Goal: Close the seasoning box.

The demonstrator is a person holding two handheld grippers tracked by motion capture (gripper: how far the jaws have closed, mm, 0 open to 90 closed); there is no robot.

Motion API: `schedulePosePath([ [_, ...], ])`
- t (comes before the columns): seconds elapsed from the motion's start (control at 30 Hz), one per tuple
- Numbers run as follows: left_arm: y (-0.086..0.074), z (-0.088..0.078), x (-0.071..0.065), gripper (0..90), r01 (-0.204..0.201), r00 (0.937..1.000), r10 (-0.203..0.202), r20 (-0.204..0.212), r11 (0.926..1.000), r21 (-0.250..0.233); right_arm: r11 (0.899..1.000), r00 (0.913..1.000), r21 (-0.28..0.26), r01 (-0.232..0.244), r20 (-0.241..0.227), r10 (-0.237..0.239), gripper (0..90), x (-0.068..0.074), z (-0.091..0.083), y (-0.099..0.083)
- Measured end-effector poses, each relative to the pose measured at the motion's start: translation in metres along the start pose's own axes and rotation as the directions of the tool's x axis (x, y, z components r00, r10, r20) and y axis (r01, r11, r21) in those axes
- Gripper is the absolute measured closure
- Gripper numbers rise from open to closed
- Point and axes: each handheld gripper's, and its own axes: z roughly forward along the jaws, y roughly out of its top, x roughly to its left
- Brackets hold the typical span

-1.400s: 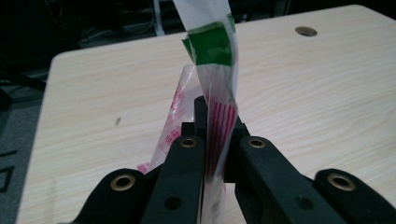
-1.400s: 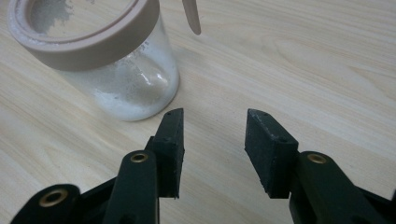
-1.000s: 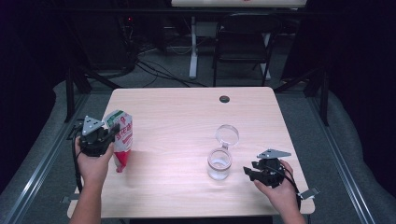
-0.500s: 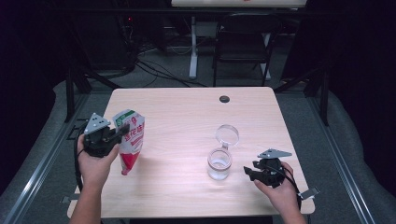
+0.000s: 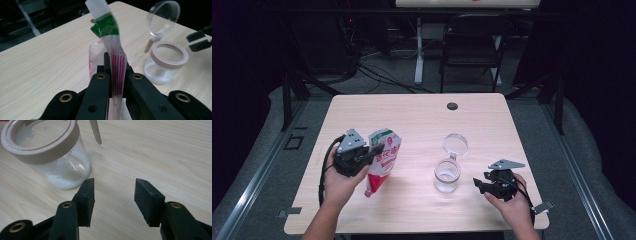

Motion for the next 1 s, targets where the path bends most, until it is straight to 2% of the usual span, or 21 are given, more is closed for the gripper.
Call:
schedulePosePath([
  [0.1, -0.001, 0.008, -0.010, 90.0, -0.004, 0.9978, 0.004, 0.067, 1.0000, -0.008, 1.000, 1.0000, 0.000, -0.004, -0.006, 0.004, 47.5, -0.001, 0.000, 0.000],
  [0.3, -0.003, 0.022, -0.025, 90.0, -0.045, 0.9893, 0.044, 0.139, 0.9990, 0.005, 1.000, 1.0000, -0.010, -0.008, -0.003, 0.008, 44.3, -0.002, 0.000, -0.001],
  [0.37, -0.003, 0.025, -0.028, 90.0, -0.047, 0.9858, 0.045, 0.162, 0.9989, 0.005, 1.000, 1.0000, -0.010, 0.000, -0.006, 0.000, 44.8, -0.001, 0.000, 0.000],
  [0.53, -0.003, 0.025, -0.032, 90.0, -0.060, 0.9815, 0.055, 0.183, 0.9979, 0.023, 0.999, 0.9992, 0.012, 0.040, -0.008, -0.040, 51.0, 0.001, -0.004, 0.003],
  [0.67, -0.007, 0.023, -0.037, 90.0, -0.073, 0.9781, 0.064, 0.198, 0.9966, 0.038, 0.995, 0.9938, 0.009, 0.097, -0.055, -0.097, 51.7, 0.002, -0.017, 0.014],
  [0.73, -0.012, 0.021, -0.040, 90.0, -0.083, 0.9758, 0.074, 0.206, 0.9958, 0.037, 0.992, 0.9899, 0.007, 0.130, -0.059, -0.129, 55.3, 0.002, -0.025, 0.019],
  [0.87, -0.023, 0.017, -0.044, 90.0, -0.074, 0.9776, 0.069, 0.199, 0.9970, 0.021, 0.988, 0.9827, 0.013, 0.152, -0.110, -0.149, 62.3, 0.005, -0.034, 0.029],
  [1.0, -0.032, 0.011, -0.047, 90.0, -0.074, 0.9782, 0.070, 0.195, 0.9972, 0.012, 0.975, 0.9677, 0.007, 0.222, -0.124, -0.219, 64.0, 0.016, -0.041, 0.042],
])
